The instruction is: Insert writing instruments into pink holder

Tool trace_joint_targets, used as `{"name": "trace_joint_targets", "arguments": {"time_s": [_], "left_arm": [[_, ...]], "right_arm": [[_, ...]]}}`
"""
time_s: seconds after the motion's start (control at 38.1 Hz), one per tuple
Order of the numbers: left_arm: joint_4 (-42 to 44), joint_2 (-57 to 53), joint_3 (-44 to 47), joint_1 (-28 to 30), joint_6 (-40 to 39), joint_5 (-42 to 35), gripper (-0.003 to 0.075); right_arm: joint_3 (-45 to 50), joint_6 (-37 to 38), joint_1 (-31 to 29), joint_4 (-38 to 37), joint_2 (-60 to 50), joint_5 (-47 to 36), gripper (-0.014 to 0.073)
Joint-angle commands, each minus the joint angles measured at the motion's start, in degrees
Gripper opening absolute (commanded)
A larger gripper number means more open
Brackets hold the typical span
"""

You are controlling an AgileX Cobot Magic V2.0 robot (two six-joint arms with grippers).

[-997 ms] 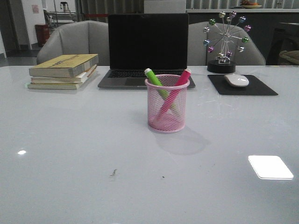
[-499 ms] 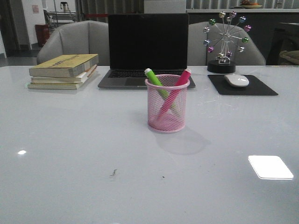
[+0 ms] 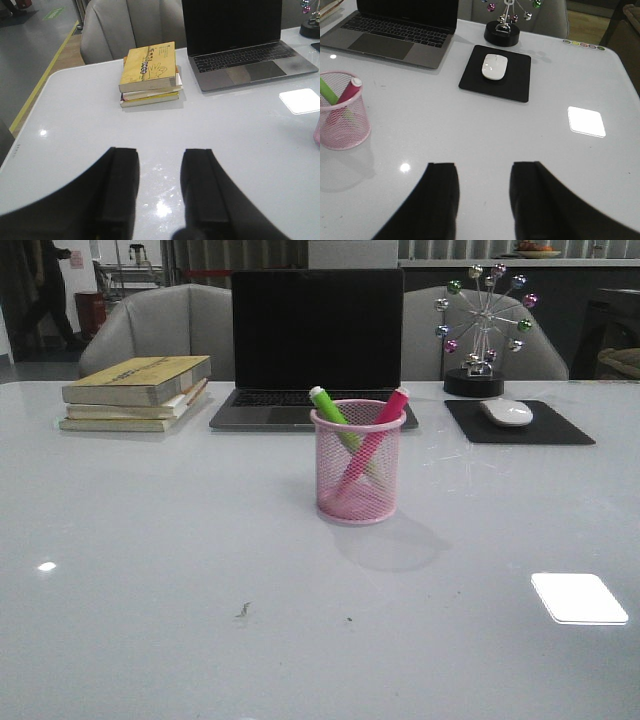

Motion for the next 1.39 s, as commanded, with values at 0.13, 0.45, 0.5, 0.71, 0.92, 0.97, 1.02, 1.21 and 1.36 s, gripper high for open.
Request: {"name": "trace_joint_targets", "arguments": {"time_s": [0.13, 0.45, 0.5, 0.71, 0.92, 0.97, 1.02, 1.21, 1.36], "left_arm": [[0.0, 0.0, -1.6, 0.1, -0.2, -5.0, 0.0289], [0.0, 0.0, -1.6, 0.1, -0.2, -5.0, 0.0289], [0.0, 0.0, -1.6, 0.1, -0.2, -5.0, 0.0289], [0.0, 0.0, -1.6, 0.1, -0.2, -5.0, 0.0289], [0.0, 0.0, -1.6, 0.1, -0.2, -5.0, 0.0289], [0.0, 0.0, -1.6, 0.1, -0.2, -5.0, 0.0289], [0.0, 0.0, -1.6, 0.1, -0.2, -5.0, 0.0289], [0.0, 0.0, -1.6, 0.1, -0.2, -5.0, 0.0289], [0.0, 0.0, -1.6, 0.1, -0.2, -5.0, 0.0289]], "right_arm": [[-1.7, -0.7, -0.3, 0.6, 0.2, -4.8, 0.0084], [-1.7, -0.7, -0.3, 1.1, 0.2, -4.2, 0.0057], [-1.7, -0.7, -0.3, 1.1, 0.2, -4.2, 0.0057], [-1.7, -0.7, -0.3, 1.1, 0.2, -4.2, 0.0057], [-1.7, -0.7, -0.3, 1.1, 0.2, -4.2, 0.0057], [-1.7, -0.7, -0.3, 1.1, 0.2, -4.2, 0.0057], [-1.7, -0.7, -0.3, 1.1, 0.2, -4.2, 0.0057], [-1.5, -0.7, 0.4, 1.0, -0.2, -4.5, 0.0057], [0.3, 5.2, 1.1, -3.5, -3.5, -5.7, 0.0057]]}}
